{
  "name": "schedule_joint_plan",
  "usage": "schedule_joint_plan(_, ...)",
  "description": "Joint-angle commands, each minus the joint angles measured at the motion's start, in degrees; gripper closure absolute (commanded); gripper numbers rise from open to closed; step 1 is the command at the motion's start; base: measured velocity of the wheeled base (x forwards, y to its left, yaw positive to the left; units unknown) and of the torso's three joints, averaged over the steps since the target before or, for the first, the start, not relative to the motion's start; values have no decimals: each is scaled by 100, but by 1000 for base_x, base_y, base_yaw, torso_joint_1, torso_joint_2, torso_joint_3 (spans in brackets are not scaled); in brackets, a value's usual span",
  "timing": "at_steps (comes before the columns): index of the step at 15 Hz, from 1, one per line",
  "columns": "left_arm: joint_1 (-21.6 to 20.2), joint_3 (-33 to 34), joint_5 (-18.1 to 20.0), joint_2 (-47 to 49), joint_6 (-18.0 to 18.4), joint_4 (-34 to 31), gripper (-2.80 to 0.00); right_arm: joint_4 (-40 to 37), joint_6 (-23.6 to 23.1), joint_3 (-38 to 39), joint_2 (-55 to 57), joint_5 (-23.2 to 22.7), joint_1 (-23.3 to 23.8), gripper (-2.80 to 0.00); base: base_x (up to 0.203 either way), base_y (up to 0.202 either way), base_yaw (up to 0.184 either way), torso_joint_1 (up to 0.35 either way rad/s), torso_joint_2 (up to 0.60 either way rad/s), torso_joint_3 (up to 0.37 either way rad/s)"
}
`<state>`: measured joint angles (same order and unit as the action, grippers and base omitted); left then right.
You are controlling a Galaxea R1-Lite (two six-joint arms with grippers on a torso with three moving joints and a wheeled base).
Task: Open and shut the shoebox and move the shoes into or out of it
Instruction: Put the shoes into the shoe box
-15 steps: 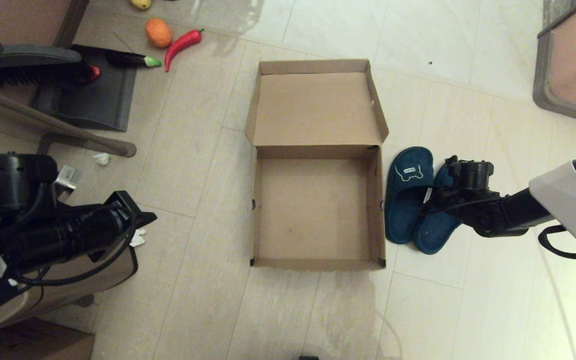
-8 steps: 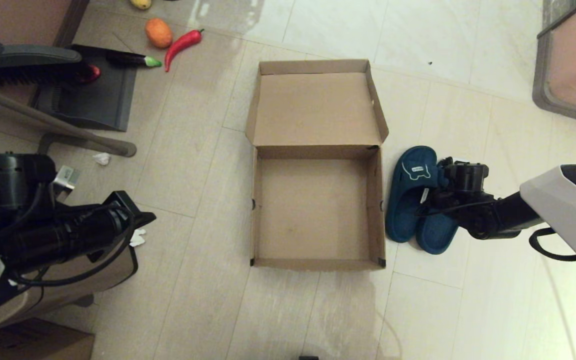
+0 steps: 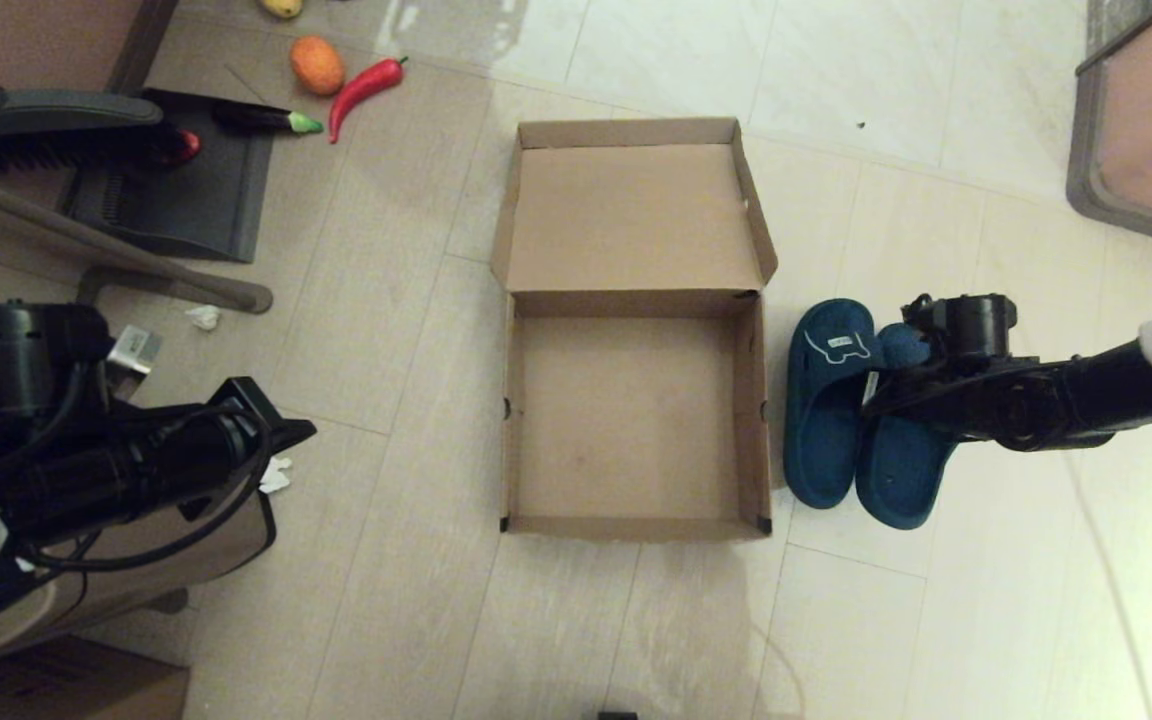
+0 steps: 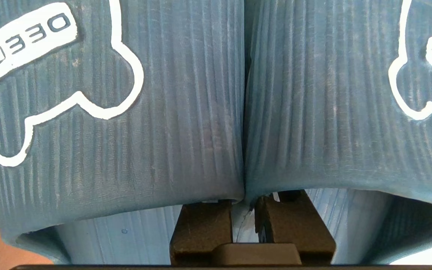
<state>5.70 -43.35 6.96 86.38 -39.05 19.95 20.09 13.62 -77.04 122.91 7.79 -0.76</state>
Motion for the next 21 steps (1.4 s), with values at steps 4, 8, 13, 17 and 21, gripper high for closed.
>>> schedule_joint_plan(4, 54, -16, 7, 63, -42, 27, 0, -1163, 361, 267, -1876, -126, -375, 0, 0, 0, 0, 0, 0, 0)
schedule_joint_plan(8, 54, -22, 14, 259, -59, 53, 0, -2025, 645, 270, -2715, -119, -1197, 0, 0, 0, 0, 0, 0, 0)
schedule_joint_plan(13, 47, -231, -8, 641, -34, 259, 0, -2207, 716, 287, -2332, 425, -2736, 0, 0, 0, 0, 0, 0, 0)
schedule_joint_plan(17, 0, -429, -9, 617, -35, 264, 0, -1875, 711, -192, -1119, 932, -3404, 0, 0, 0, 0, 0, 0, 0)
schedule_joint_plan(21, -34, -358, -11, 585, -42, 264, 0, -1598, 609, -1466, 11, 1437, -3443, 0, 0, 0, 0, 0, 0, 0)
